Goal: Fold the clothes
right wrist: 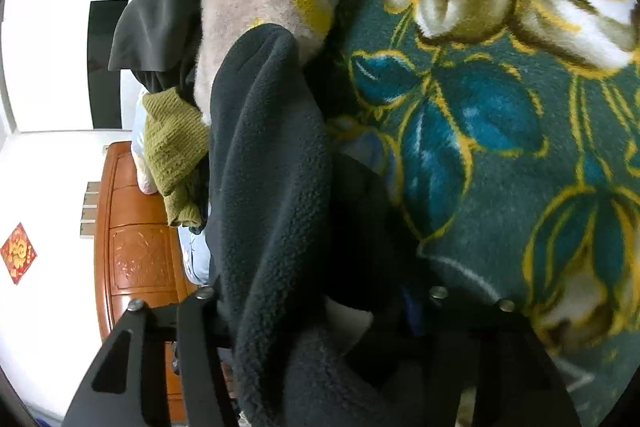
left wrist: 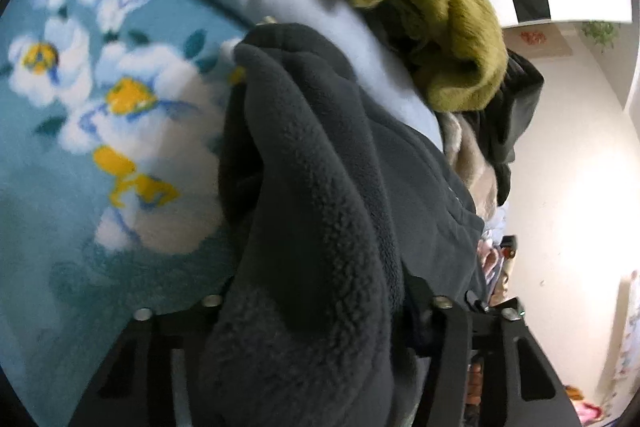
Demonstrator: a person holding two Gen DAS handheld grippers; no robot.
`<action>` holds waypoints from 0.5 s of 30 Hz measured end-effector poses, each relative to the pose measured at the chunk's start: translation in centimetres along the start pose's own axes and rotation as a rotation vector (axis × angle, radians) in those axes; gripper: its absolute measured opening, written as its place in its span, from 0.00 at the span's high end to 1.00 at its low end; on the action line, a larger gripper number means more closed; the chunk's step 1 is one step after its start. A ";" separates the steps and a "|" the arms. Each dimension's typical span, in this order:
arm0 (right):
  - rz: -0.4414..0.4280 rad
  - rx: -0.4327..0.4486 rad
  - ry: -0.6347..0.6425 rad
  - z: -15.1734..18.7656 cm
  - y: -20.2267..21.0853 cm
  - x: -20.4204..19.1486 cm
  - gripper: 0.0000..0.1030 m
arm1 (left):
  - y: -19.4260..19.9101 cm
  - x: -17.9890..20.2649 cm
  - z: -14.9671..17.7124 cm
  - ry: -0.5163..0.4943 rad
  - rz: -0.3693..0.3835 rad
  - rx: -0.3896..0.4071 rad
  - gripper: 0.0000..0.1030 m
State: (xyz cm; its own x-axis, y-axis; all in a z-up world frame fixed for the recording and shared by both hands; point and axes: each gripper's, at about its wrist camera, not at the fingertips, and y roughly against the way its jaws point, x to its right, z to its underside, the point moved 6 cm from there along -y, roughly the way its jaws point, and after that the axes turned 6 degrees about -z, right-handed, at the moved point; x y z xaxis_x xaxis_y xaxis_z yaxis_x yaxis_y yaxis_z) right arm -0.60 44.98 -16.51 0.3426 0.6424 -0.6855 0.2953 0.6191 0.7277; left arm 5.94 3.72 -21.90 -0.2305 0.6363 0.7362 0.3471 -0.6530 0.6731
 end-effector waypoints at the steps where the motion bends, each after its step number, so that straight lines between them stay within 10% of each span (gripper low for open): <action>1: 0.008 0.000 -0.005 0.0 -0.1 -0.5 0.50 | 0.3 0.5 0.0 -0.004 -0.005 -0.003 0.50; 15: 0.070 -0.070 -0.042 2.1 4.7 -8.3 0.57 | 8.6 8.1 3.2 -0.051 0.008 -0.077 0.55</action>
State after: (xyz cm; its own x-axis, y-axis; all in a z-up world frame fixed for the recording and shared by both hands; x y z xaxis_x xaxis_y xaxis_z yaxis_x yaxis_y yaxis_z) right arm -0.18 41.64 -7.35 0.3980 0.6668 -0.6300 0.2062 0.6042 0.7697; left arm 10.03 4.55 -10.39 -0.1809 0.6498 0.7382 0.2773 -0.6865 0.6722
